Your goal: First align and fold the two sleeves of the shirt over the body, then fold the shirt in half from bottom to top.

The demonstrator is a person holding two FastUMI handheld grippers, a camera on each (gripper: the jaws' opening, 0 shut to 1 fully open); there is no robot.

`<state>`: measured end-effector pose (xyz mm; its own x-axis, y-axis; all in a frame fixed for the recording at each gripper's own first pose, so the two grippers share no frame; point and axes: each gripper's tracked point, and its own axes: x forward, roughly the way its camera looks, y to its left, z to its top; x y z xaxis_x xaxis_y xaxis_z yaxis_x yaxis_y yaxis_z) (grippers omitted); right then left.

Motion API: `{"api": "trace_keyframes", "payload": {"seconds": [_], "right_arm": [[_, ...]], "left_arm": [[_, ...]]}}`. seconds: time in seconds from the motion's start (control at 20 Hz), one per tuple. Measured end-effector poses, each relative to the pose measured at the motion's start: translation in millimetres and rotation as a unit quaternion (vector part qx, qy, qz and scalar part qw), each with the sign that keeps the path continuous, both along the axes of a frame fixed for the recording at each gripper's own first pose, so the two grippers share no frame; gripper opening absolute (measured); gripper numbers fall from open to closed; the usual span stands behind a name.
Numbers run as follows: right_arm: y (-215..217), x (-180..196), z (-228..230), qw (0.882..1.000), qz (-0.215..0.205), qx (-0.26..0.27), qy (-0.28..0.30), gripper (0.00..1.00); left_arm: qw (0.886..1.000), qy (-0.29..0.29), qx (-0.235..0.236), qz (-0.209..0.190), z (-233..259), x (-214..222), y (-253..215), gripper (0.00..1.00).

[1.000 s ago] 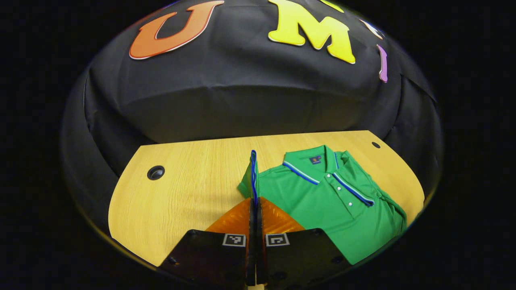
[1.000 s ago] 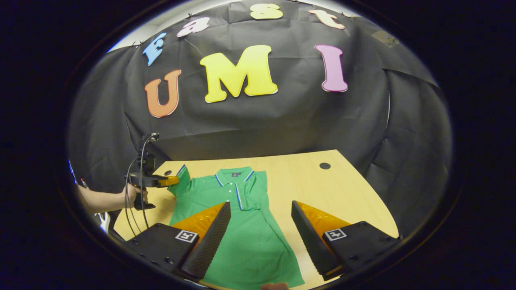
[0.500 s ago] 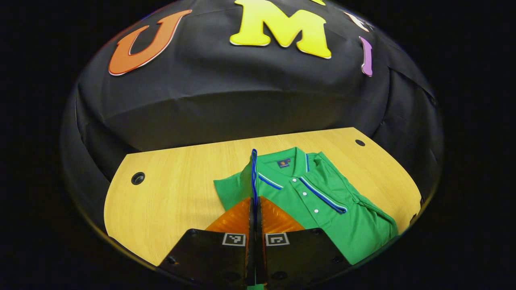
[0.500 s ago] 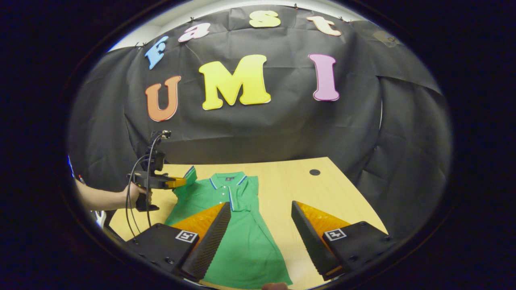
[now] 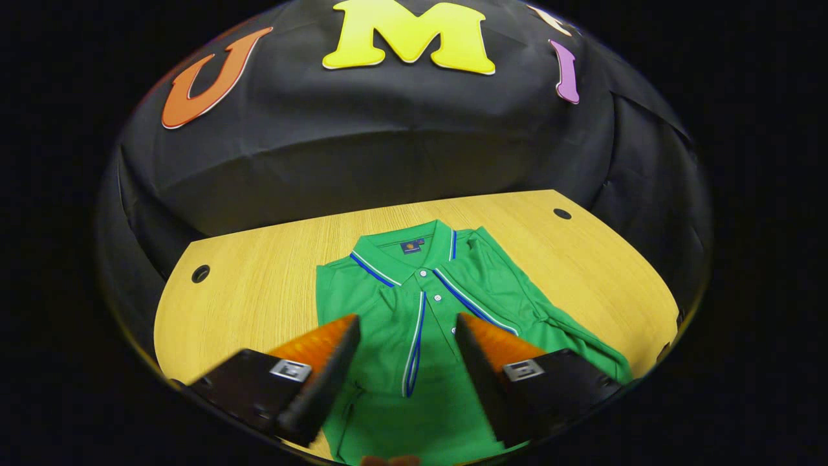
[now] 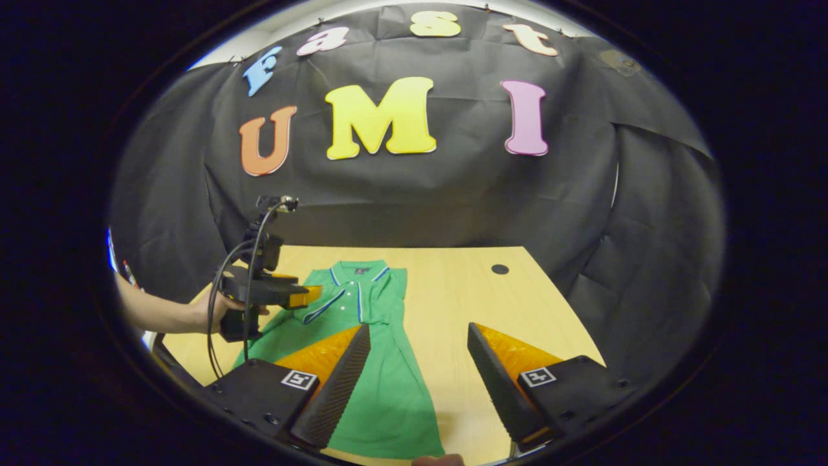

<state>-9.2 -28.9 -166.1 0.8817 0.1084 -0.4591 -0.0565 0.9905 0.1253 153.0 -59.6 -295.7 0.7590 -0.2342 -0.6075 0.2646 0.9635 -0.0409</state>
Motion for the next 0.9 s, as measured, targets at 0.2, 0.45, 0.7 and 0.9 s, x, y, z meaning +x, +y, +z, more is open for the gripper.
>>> {"api": "trace_keyframes", "payload": {"seconds": [0.2, 0.45, 0.7, 0.9], "right_arm": [[18.8, 4.6, -8.0, 0.999, 0.041, 0.001, -0.001, 0.93], [31.4, 19.4, -21.6, 0.996, 0.083, -0.02, -0.007, 0.98], [51.9, 11.4, -44.6, 0.989, 0.141, -0.032, 0.024, 0.93], [50.2, -35.4, -77.1, 0.978, 0.186, -0.058, 0.078, 0.98]], "left_arm": [[0.999, -0.029, -0.001, 0.032, 41.3, -30.6, 15.6, 1.0], [0.996, -0.048, -0.007, 0.071, 76.5, -88.5, 35.3, 1.0], [0.997, -0.055, 0.0, 0.052, 89.2, -149.3, 48.9, 1.0], [1.0, -0.013, 0.023, 0.005, 63.7, -219.9, 68.1, 1.0]]}}
